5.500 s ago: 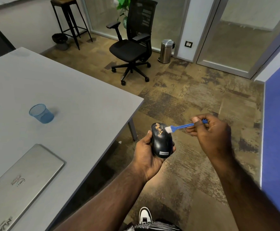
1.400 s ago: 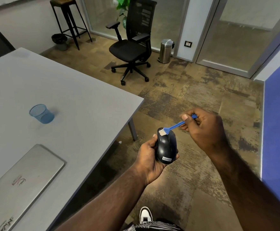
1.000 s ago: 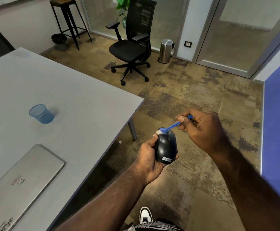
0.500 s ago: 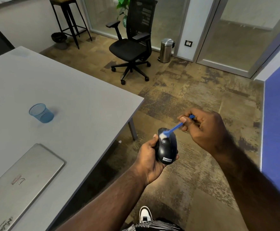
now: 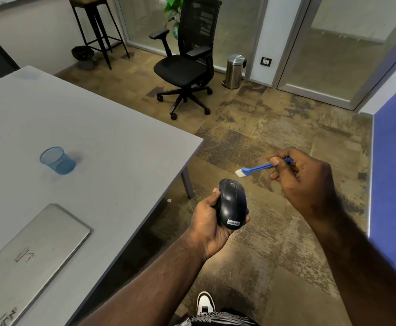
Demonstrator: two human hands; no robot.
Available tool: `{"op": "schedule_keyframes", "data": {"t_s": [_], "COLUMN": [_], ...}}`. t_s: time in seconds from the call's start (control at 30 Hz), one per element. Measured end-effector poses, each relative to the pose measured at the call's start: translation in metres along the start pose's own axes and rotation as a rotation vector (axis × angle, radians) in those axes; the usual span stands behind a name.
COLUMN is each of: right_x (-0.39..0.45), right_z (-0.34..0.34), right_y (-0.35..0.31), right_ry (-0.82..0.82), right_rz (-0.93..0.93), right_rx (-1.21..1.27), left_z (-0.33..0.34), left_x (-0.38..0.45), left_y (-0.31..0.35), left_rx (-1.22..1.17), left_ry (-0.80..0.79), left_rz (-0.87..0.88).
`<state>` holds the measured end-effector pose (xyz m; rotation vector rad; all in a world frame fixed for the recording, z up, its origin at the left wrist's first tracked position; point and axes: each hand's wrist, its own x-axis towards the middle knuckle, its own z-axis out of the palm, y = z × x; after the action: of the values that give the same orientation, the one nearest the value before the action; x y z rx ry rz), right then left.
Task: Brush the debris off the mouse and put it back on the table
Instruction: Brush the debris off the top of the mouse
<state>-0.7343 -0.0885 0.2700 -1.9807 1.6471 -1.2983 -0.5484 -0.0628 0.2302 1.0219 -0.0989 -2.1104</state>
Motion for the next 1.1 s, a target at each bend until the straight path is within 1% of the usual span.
{"op": "schedule_keyframes", "data": {"t_s": [0.03, 0.1, 0.17, 0.23, 0.33, 0.4, 0.57, 0.7, 0.83, 0.9, 1.0, 1.1], "right_x": [-0.002, -0.007, -0.012, -0.014, -0.01, -0.008, -0.013, -0.008, -0.009, -0.008, -0.003, -0.004], "right_z": [-0.001, -0.002, 0.001, 0.004, 0.005, 0.004, 0.003, 0.006, 0.008, 0.008, 0.01, 0.01], "right_y": [-0.001, -0.004, -0.004, 0.0, 0.009, 0.012, 0.009, 0.012, 0.006, 0.004, 0.004, 0.001], "right_ry": [-0.028, -0.137, -0.226, -0.187, -0.019, 0.023, -0.066, 0.004, -0.04, -0.04, -0.016, -0.074], "right_rz": [-0.016, -0.056, -0.087, -0.06, 0.024, 0.051, -0.005, 0.033, 0.014, 0.0, 0.038, 0.011], "right_rx": [0.058, 0.164, 0.172, 0.106, -0.021, -0.038, 0.08, -0.013, 0.078, 0.065, -0.005, 0.028], "left_z": [0.0, 0.0, 0.0, 0.0, -0.001, -0.001, 0.0, -0.001, 0.0, -0.001, -0.003, -0.003], "left_x": [0.001, 0.002, 0.003, 0.003, 0.002, 0.0, -0.001, -0.002, -0.003, -0.003, -0.004, -0.004], "left_y": [0.0, 0.001, 0.0, 0.0, 0.001, 0.001, 0.0, -0.003, -0.003, -0.002, -0.003, -0.003], "left_rx": [-0.002, -0.002, -0.003, -0.002, -0.006, -0.01, -0.008, -0.002, 0.005, 0.004, 0.007, 0.027], "left_ry": [0.0, 0.004, 0.005, -0.003, -0.012, -0.017, -0.023, -0.032, -0.041, -0.039, -0.039, -0.04], "left_rz": [0.005, 0.014, 0.016, 0.012, 0.009, 0.006, 0.008, 0.002, 0.006, 0.005, 0.005, 0.009]}}
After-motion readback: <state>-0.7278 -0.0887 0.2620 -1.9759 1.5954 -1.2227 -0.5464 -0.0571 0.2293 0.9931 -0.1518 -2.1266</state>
